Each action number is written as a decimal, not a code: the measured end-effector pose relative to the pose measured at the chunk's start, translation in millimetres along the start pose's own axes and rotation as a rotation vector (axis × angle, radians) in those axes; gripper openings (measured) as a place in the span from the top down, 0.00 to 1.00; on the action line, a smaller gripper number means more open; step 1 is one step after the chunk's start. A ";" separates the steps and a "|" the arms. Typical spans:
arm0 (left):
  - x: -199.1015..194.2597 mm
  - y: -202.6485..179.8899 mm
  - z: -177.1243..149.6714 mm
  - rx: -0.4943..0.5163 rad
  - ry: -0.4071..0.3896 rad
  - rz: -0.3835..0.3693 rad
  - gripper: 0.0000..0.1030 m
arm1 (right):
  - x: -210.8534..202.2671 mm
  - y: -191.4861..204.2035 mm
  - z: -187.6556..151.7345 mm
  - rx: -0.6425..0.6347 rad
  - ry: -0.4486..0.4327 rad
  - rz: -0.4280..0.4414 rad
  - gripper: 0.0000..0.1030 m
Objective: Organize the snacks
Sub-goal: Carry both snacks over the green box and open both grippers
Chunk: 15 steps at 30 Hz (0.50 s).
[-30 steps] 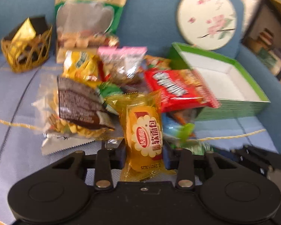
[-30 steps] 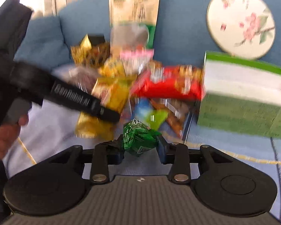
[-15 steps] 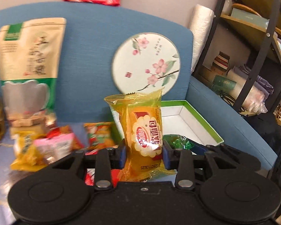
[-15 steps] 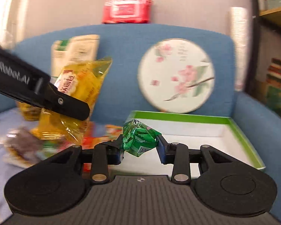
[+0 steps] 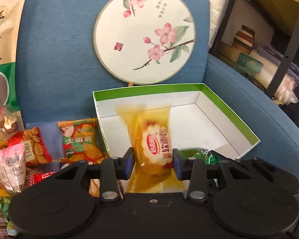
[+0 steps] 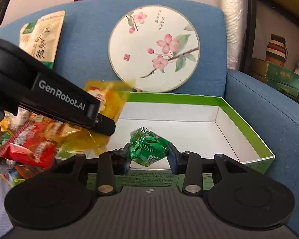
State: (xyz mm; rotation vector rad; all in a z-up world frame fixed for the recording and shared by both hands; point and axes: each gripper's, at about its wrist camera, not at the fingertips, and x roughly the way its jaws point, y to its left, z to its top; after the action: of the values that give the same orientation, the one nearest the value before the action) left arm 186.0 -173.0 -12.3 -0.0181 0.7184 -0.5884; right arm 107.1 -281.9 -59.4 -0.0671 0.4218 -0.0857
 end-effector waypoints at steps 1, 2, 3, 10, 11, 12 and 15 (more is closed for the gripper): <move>-0.3 1.2 -0.2 -0.005 -0.014 0.003 0.00 | -0.7 0.7 -0.5 -0.013 -0.007 -0.011 0.15; -2.7 2.2 -0.2 -0.017 -0.033 0.015 0.00 | -1.6 2.3 -0.9 -0.036 -0.016 -0.029 0.04; -8.4 3.7 -0.6 -0.031 -0.059 0.037 0.00 | -6.3 3.6 -1.4 -0.055 -0.029 -0.046 0.00; -84.5 25.5 -9.8 -0.126 -0.153 0.100 0.00 | -48.8 11.6 4.7 -0.040 -0.157 0.015 0.00; -96.4 29.2 -14.8 -0.137 -0.162 0.126 0.00 | -54.3 14.3 4.9 -0.023 -0.160 0.036 0.00; -107.3 33.2 -22.0 -0.146 -0.174 0.147 0.00 | -57.2 17.3 6.3 -0.002 -0.157 0.060 0.00; -133.3 50.1 -50.5 -0.196 -0.164 0.205 0.00 | -61.9 28.7 9.9 0.073 -0.111 0.170 0.00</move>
State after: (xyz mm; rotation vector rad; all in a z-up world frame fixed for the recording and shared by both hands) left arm 99.8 -53.4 20.6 -0.1702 0.6076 -0.3147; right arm 56.9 -247.0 -27.6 0.0362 0.3114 0.0695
